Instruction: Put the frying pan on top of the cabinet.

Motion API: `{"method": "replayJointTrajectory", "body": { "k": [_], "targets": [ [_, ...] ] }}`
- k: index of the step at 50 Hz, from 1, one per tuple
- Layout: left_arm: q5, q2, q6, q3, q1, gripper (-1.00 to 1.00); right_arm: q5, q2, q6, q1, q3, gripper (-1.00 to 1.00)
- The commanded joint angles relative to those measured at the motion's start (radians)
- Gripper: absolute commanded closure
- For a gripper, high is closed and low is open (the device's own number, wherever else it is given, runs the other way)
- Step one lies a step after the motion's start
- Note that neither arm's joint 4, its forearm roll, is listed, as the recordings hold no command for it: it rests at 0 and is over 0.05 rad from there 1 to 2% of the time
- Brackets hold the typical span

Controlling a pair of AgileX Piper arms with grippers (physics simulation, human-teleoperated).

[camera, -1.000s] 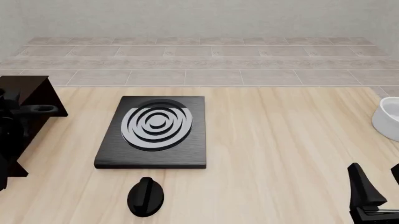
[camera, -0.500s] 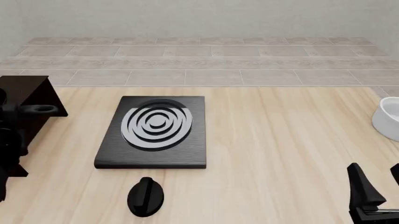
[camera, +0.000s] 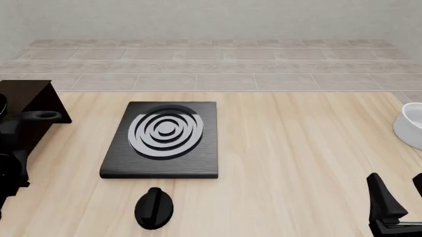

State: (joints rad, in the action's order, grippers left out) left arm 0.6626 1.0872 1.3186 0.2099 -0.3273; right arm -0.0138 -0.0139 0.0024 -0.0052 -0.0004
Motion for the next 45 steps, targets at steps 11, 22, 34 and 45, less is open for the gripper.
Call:
{"method": "replayJointTrajectory", "body": {
  "k": [11,22,34,45],
  "targets": [
    [-0.263,-0.375,0.012,-0.078,0.044,-1.0,-0.004,-0.003,-0.004,0.003,0.0,-1.0],
    [-0.49,-0.577,-0.017,-0.045,0.06,-1.0,-0.004,-0.001,-0.001,0.003,0.0,-1.0],
    [-0.768,-0.823,-0.027,0.005,0.077,-1.0,-0.009,-0.002,0.004,0.003,0.0,-1.0],
    [-0.899,-0.936,-0.031,0.033,0.085,-1.0,-0.01,0.0,0.001,0.006,-0.001,-1.0]
  ]
}}
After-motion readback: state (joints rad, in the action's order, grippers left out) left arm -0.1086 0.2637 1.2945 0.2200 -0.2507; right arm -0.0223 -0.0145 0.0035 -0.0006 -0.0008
